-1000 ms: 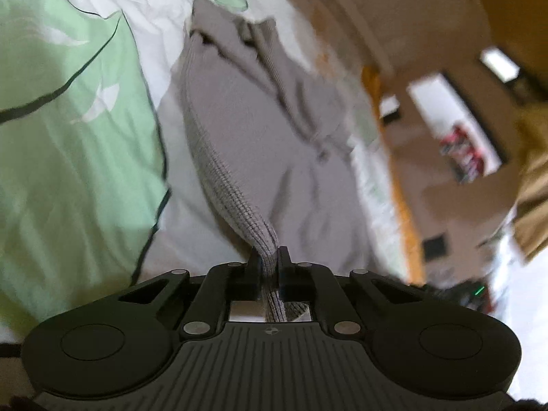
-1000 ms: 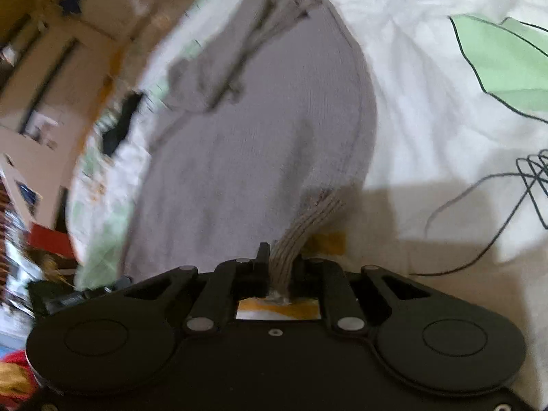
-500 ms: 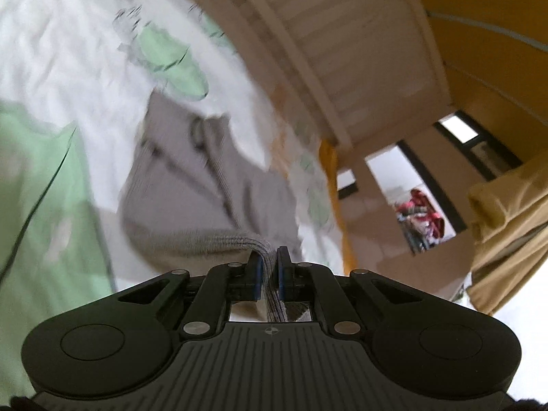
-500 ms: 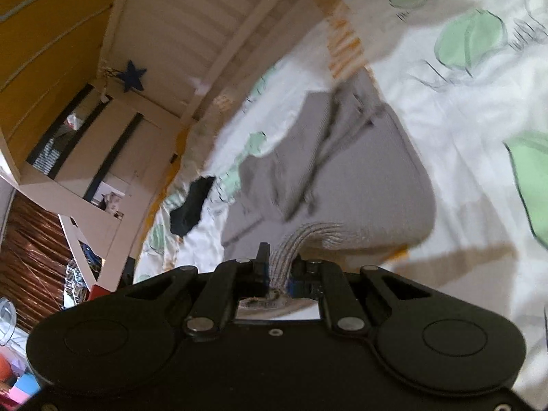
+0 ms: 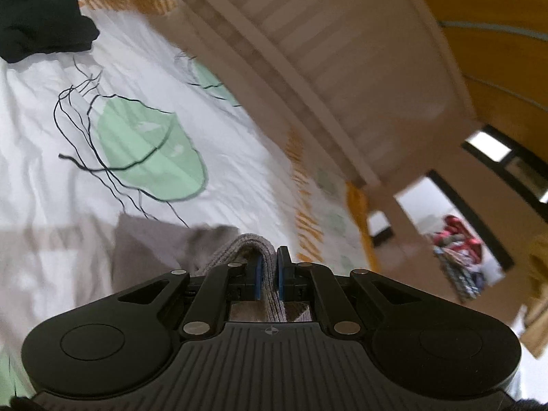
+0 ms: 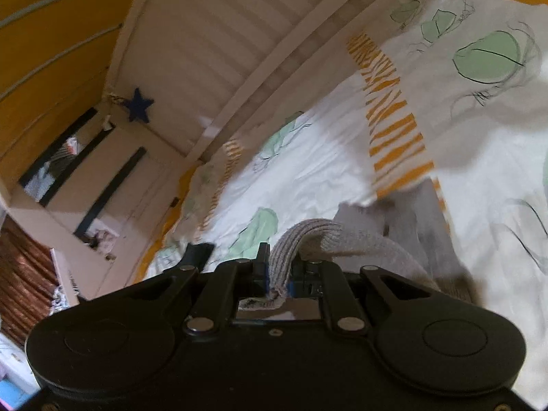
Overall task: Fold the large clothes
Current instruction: 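Grasp the sweater hem with the left tool while the right tool grasps it too, then lift the hem with both tools and lay it over toward the collar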
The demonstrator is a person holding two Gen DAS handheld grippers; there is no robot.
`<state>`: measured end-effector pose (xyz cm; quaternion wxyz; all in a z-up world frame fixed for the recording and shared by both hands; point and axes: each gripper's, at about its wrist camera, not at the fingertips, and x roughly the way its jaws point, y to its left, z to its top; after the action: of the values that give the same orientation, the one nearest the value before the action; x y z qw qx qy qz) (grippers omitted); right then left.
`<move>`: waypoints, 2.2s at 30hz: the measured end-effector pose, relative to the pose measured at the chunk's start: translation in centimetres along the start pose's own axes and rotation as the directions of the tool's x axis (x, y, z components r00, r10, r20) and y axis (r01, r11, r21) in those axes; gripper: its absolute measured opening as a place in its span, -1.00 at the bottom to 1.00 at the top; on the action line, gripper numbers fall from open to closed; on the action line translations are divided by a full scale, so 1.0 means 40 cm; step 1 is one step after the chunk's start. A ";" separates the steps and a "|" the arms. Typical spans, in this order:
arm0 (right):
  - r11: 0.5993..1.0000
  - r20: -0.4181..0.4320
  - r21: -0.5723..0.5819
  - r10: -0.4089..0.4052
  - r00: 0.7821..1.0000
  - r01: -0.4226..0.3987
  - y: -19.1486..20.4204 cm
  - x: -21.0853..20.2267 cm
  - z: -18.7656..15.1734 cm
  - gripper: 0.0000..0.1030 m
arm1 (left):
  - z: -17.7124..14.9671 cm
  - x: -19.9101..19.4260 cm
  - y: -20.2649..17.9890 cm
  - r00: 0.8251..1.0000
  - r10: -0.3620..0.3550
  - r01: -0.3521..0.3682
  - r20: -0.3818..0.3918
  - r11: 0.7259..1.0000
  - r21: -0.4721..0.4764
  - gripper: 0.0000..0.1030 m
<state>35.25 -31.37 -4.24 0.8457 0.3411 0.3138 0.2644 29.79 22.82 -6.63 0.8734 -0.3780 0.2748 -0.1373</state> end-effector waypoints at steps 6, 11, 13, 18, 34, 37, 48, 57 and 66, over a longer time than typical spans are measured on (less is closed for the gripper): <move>0.994 -0.018 0.012 -0.107 0.994 0.107 -0.068 0.148 0.026 -0.59 | 0.027 0.126 0.071 0.995 0.097 -0.098 -0.034 0.995 -0.006 -0.70; 0.981 0.001 0.036 -0.189 0.982 0.189 -0.126 0.189 0.017 0.15 | 0.024 0.133 0.107 0.995 0.102 -0.102 0.009 0.994 -0.040 0.37; 0.984 0.041 0.047 -0.173 0.984 0.172 -0.134 0.170 0.016 0.54 | 0.030 0.108 0.098 0.991 0.121 -0.121 0.048 0.993 -0.017 0.39; 0.980 0.109 -0.068 -0.178 0.978 0.185 -0.079 0.107 0.014 0.55 | 0.027 0.066 0.012 0.978 0.193 -0.203 0.081 0.968 0.145 0.49; 0.666 0.014 -0.659 -0.455 0.890 0.350 0.133 0.339 -0.238 0.62 | -0.206 0.218 -0.057 0.889 0.455 -0.345 -0.059 0.747 0.569 0.69; 0.668 0.028 -0.654 -0.447 0.894 0.354 0.096 0.353 -0.250 0.72 | -0.215 0.228 -0.069 0.876 0.480 -0.370 -0.048 0.732 0.572 0.80; 0.665 0.051 -0.654 -0.436 0.898 0.360 0.093 0.345 -0.264 0.76 | -0.218 0.259 -0.082 0.847 0.530 -0.409 -0.050 0.709 0.575 0.90; 0.682 0.018 -0.638 -0.450 0.893 0.357 0.139 0.304 -0.260 0.84 | -0.207 0.212 -0.105 0.838 0.539 -0.406 -0.082 0.718 0.566 0.87; 0.668 -0.010 -0.688 -0.400 0.916 0.284 0.180 0.162 -0.389 0.91 | -0.318 0.095 -0.090 0.820 0.566 -0.374 -0.081 0.638 0.673 0.87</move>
<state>26.81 -16.17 -10.05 0.9172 -0.0756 0.3219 0.2222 25.34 11.25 -12.57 0.9032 0.0464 0.4249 -0.0392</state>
